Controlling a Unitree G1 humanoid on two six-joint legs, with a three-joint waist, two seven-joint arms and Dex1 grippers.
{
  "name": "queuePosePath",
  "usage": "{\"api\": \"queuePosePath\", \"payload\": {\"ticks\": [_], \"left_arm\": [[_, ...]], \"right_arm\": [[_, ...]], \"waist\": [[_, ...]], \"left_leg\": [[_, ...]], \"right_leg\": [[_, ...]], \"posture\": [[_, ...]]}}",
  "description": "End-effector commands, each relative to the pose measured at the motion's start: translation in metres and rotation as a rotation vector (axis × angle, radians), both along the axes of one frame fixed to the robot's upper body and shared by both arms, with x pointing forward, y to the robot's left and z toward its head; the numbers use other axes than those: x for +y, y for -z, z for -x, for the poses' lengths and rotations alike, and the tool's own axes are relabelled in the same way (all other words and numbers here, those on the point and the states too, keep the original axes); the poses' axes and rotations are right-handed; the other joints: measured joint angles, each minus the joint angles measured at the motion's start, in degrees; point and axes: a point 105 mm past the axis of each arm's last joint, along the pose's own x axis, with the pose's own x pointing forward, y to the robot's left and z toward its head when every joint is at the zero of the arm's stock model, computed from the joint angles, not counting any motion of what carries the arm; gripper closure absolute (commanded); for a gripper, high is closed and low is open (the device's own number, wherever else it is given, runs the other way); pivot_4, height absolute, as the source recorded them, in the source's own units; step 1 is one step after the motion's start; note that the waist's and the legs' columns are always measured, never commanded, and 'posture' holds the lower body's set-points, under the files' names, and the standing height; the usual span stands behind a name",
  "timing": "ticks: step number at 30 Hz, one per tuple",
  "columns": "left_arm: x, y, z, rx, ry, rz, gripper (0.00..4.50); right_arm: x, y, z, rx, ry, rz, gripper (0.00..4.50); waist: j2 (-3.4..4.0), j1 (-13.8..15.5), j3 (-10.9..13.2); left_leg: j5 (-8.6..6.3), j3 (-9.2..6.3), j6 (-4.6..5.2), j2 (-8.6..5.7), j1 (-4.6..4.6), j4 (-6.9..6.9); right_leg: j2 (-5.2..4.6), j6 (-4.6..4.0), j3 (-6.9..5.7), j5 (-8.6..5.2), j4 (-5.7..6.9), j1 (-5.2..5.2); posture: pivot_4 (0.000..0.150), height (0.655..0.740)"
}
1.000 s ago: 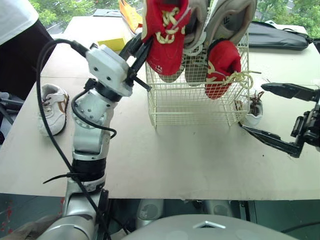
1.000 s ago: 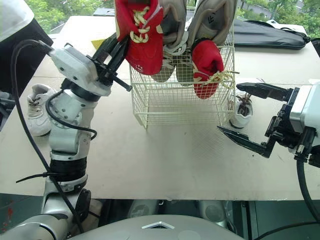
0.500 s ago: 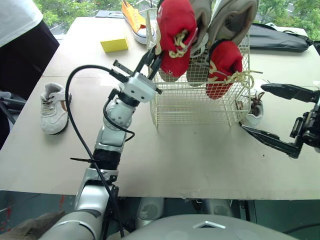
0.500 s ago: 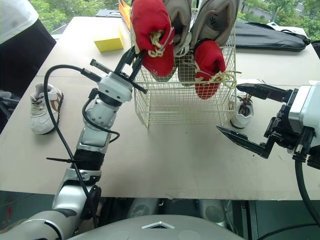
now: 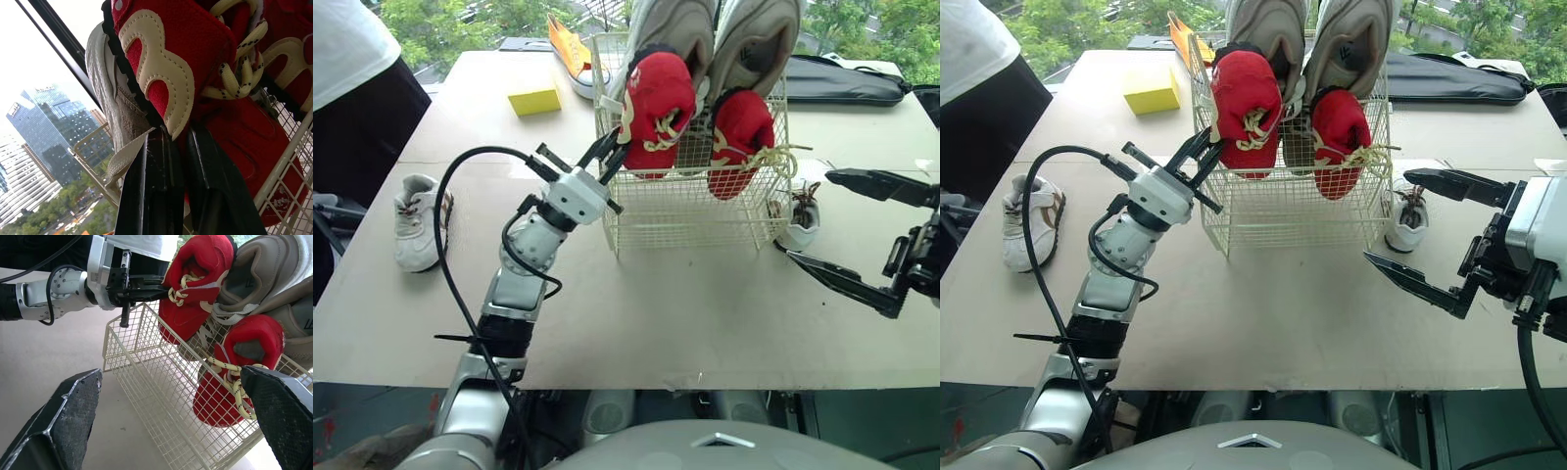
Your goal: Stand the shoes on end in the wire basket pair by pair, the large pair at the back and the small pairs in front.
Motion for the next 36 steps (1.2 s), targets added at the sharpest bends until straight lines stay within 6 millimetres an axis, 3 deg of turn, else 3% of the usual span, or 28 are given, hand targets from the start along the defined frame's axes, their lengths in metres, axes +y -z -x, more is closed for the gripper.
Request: {"api": "queuePosePath", "payload": {"ticks": [1, 2, 3, 5, 11, 12, 18, 24, 29, 32, 36], "left_arm": [[0.009, 0.053, -0.009, 0.258, -0.023, -0.077, 4.5], [0.009, 0.053, -0.007, 0.265, -0.008, -0.084, 4.5], [0.01, 0.054, -0.005, 0.284, 0.012, -0.077, 3.77], [0.012, 0.055, -0.003, 0.311, 0.029, -0.065, 3.37], [0.025, 0.056, 0.009, 0.373, 0.043, -0.032, 0.54], [0.029, 0.053, 0.01, 0.379, 0.034, -0.011, 0.25], [0.044, 0.044, 0.022, 0.41, 0.047, 0.052, 0.25], [0.06, 0.024, 0.033, 0.451, 0.071, 0.222, 0.25], [0.101, 0.016, 0.033, 0.507, -0.051, 0.401, 0.25], [0.136, 0.015, 0.037, 0.559, -0.14, 0.503, 0.25], [0.158, 0.015, 0.037, 0.581, -0.226, 0.576, 0.25]], "right_arm": [[0.0, -0.008, 0.003, -0.05, 0.005, 0.002, 0.0], [0.0, -0.008, 0.003, -0.049, 0.005, 0.0, 0.0], [0.0, -0.008, 0.002, -0.049, 0.005, -0.001, 0.0], [0.0, -0.007, 0.002, -0.048, 0.005, -0.002, 0.0], [-0.005, -0.008, -0.001, -0.049, 0.021, -0.04, 0.0], [-0.007, -0.008, -0.002, -0.048, 0.025, -0.042, 0.0], [-0.015, -0.007, -0.011, -0.048, 0.046, -0.043, 0.0], [-0.008, -0.01, -0.017, -0.049, 0.003, -0.072, 0.0], [0.001, -0.011, -0.024, -0.056, -0.034, -0.085, 0.0], [0.013, -0.011, -0.028, -0.054, -0.095, -0.1, 0.0], [0.02, -0.009, -0.034, -0.056, -0.132, -0.094, 0.0]], "waist": [[0.13, 0.0, -0.1], [0.24, 0.0, -0.2], [0.3, -0.1, -0.3], [0.46, -0.4, -0.4], [0.72, -1.1, -0.6], [0.71, -1.2, -0.6], [0.54, -1.4, -0.5], [0.38, -1.4, -0.1], [0.01, -1.4, 0.3], [-0.1, -1.6, 0.5], [-0.23, -1.0, 0.6]], "left_leg": [[0.0, 0.0, 0.0, 0.0, 0.0, 0.0], [0.0, 0.0, 0.0, 0.0, 0.01, -0.01], [0.0, 0.03, 0.01, 0.0, 0.01, -0.01], [-0.01, 0.08, 0.01, 0.0, 0.02, -0.06], [-0.01, 0.09, 0.01, 0.0, 0.01, -0.13], [-0.01, 0.08, 0.01, 0.0, 0.01, -0.13], [-0.01, 0.07, 0.01, 0.1, 0.04, -0.13], [-0.01, 0.03, 0.01, 0.18, 0.03, -0.14], [-0.01, -0.04, 0.01, 0.52, -0.08, -0.14], [-0.01, -0.02, 0.01, 0.54, -0.18, -0.2], [-0.01, -0.05, 0.01, 0.53, -0.52, -0.24]], "right_leg": [[0.01, 0.0, 0.01, 0.0, 0.0, 0.0], [0.01, 0.0, 0.02, 0.0, 0.0, 0.0], [0.01, 0.01, 0.04, 0.0, -0.01, 0.0], [0.03, 0.01, 0.1, -0.01, -0.01, 0.0], [0.03, 0.29, 0.23, -0.22, 0.01, 0.01], [0.03, 0.3, 0.23, -0.23, 0.01, 0.01], [0.13, 0.13, 0.23, -0.37, 0.02, -0.02], [0.14, 0.12, 0.2, -0.37, -0.01, -0.13], [0.29, 0.11, 0.22, -0.37, -0.01, -0.35], [0.36, 0.11, 0.25, -0.35, 0.0, -0.5], [0.27, -0.05, 0.18, -0.2, -0.01, -0.78]], "posture": [[0.15, 0.74], [0.15, 0.74], [0.15, 0.74], [0.15, 0.74], [0.15, 0.74], [0.15, 0.74], [0.15, 0.74], [0.15, 0.74], [0.15, 0.74], [0.15, 0.74], [0.15, 0.74]]}}
